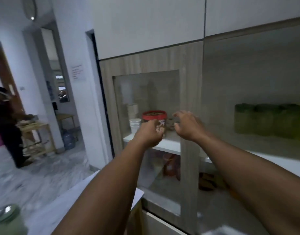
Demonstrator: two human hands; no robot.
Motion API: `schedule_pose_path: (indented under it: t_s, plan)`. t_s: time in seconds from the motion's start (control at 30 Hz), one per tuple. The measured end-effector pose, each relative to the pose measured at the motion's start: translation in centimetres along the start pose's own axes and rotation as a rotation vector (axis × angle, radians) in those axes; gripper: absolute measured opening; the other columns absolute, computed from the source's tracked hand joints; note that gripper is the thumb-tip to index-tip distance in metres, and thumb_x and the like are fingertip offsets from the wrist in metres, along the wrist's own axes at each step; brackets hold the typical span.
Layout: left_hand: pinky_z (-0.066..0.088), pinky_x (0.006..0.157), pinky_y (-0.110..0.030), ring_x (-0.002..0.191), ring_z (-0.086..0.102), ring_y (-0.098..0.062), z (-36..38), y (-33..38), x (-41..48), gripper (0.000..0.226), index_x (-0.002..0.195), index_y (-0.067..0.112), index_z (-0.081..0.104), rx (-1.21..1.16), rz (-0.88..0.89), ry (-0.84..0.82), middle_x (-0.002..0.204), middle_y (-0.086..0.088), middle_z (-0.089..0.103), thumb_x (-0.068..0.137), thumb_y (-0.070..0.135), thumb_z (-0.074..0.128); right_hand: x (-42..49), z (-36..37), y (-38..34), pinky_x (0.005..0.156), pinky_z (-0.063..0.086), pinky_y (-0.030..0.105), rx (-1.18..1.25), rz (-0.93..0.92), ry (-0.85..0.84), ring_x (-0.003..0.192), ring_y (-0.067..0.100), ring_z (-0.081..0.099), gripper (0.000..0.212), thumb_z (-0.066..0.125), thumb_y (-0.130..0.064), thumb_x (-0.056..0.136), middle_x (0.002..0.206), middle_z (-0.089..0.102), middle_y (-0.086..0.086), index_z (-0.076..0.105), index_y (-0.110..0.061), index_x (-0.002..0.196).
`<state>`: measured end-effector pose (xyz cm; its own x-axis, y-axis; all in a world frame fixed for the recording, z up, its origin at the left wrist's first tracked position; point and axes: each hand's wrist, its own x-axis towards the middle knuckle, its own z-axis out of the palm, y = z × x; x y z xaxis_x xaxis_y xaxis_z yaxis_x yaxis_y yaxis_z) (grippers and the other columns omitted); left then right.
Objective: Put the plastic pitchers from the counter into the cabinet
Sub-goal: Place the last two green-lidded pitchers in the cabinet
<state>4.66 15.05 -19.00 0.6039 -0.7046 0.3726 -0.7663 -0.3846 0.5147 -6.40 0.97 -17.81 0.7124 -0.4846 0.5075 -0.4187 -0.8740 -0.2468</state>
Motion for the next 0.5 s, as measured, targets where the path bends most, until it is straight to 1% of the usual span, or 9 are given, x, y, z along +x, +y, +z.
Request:
schedule_pose_path:
  t_s: [0.07,0.13,0.2,0.33,0.4,0.5]
  plan:
    - [0.048,0.104,-0.039,0.125,0.059,-0.029,-3.8,-5.0,-2.8,0.050,0.137,0.018,0.057,0.109,-0.075,0.035,0.136,-0.008,0.064,0.089,0.032,0.061,1.1,2.5,-6.3,0.105,0.045,0.048,0.047,-0.101,-0.035,0.125,0.030,0.054,0.051,0.053,-0.029,0.085,0.137,0.060,0.005,0.057,-0.020,0.135]
    - [0.046,0.107,-0.039,0.131,0.055,-0.027,-7.2,-10.5,-6.0,0.056,0.145,0.018,0.050,0.169,-0.207,0.076,0.144,-0.007,0.059,0.092,0.034,0.061,1.4,5.8,-13.1,0.105,0.045,0.045,0.097,-0.212,-0.096,0.127,0.032,0.054,0.052,0.053,-0.031,0.084,0.138,0.059,0.006,0.057,-0.019,0.135]
    - [0.045,0.108,-0.040,0.133,0.053,-0.026,-10.3,-16.1,-9.4,0.057,0.146,0.019,0.048,0.186,-0.347,0.113,0.147,-0.007,0.056,0.092,0.036,0.061,1.0,9.2,-19.7,0.105,0.045,0.043,0.169,-0.303,-0.172,0.128,0.031,0.053,0.052,0.055,-0.032,0.086,0.140,0.058,0.007,0.056,-0.020,0.136]
    - [0.045,0.109,-0.041,0.136,0.050,-0.026,-15.2,-25.9,-16.6,0.060,0.147,0.018,0.046,0.216,-0.612,0.157,0.150,-0.008,0.051,0.092,0.036,0.061,-0.3,16.7,-31.0,0.104,0.045,0.044,0.273,-0.447,-0.372,0.129,0.028,0.051,0.053,0.057,-0.036,0.089,0.144,0.052,0.005,0.051,-0.022,0.139]
    - [0.044,0.109,-0.040,0.137,0.048,-0.027,-16.9,-30.7,-19.6,0.062,0.148,0.017,0.044,0.241,-0.738,0.164,0.152,-0.008,0.049,0.092,0.036,0.061,-0.6,20.7,-35.8,0.104,0.044,0.045,0.319,-0.490,-0.466,0.129,0.029,0.051,0.054,0.057,-0.038,0.088,0.144,0.052,0.006,0.051,-0.022,0.139]
    - [0.042,0.107,-0.039,0.138,0.046,-0.031,-18.3,-38.1,-23.2,0.064,0.150,0.014,0.041,0.230,-0.923,0.175,0.152,-0.014,0.045,0.092,0.034,0.060,-0.8,27.3,-42.0,0.103,0.046,0.045,0.379,-0.502,-0.621,0.128,0.030,0.052,0.056,0.058,-0.043,0.087,0.142,0.053,0.010,0.051,-0.019,0.137]
